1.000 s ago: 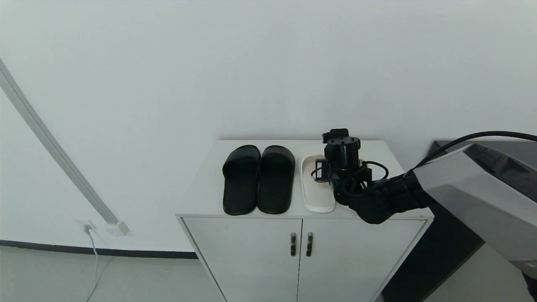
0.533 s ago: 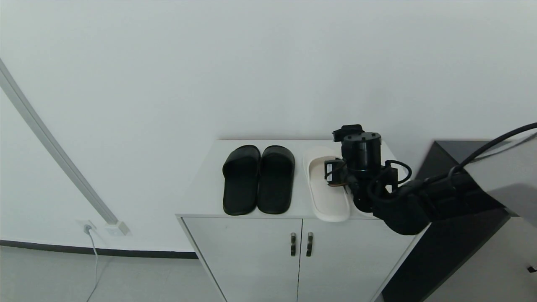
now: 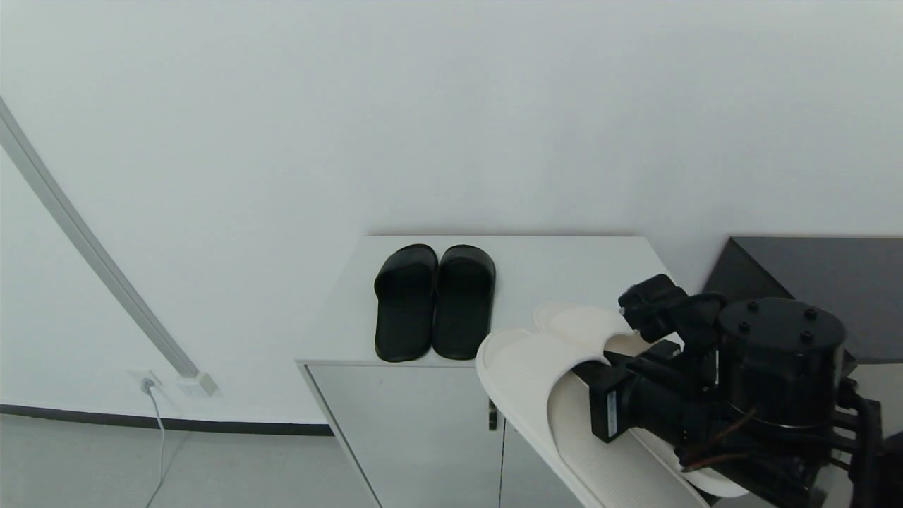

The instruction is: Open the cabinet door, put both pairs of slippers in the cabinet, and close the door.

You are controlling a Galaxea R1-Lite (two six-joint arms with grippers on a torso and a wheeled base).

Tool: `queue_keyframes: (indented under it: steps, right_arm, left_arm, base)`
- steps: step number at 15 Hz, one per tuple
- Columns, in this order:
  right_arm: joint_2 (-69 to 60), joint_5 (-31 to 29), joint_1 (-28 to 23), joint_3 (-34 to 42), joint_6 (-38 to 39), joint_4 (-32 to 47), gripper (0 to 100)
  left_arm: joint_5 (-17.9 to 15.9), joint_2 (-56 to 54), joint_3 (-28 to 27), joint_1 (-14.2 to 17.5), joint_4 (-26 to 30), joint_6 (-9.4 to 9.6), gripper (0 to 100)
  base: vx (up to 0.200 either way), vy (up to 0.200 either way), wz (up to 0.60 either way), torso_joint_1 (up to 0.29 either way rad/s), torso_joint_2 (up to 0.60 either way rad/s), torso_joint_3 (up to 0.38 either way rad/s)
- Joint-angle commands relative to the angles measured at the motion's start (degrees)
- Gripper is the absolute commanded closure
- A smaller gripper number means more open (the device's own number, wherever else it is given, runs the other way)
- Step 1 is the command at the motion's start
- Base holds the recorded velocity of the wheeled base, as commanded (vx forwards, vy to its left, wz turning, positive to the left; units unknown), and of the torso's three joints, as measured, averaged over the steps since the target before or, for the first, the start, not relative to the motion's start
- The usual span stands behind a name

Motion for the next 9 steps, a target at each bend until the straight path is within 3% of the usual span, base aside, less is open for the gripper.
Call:
queue_keyframes:
  steps: [1, 2, 9]
  right_arm:
    - [-4.1, 0.5, 1.0, 2.7, 0.0, -0.2, 100]
    - [-4.0, 0.5, 1.1, 3.3, 0.0, -0.2, 100]
    - [-3.5, 2.6, 1.3, 5.0, -0.1, -0.5, 100]
  left_arm:
    - [0.0, 0.1, 0.0, 0.0, 0.0, -0.01, 100]
    - [0.0, 0.1, 0.0, 0.0, 0.0, -0.01, 100]
    - [0.0, 0.1, 0.0, 0.0, 0.0, -0.1, 100]
  base:
    - [0.0, 0.0, 0.0, 0.0, 0.0, 0.0]
    - [0.0, 0.0, 0.0, 0.0, 0.0, 0.0]
    - [-0.2, 0.0, 0.0, 0.005, 0.0, 0.003]
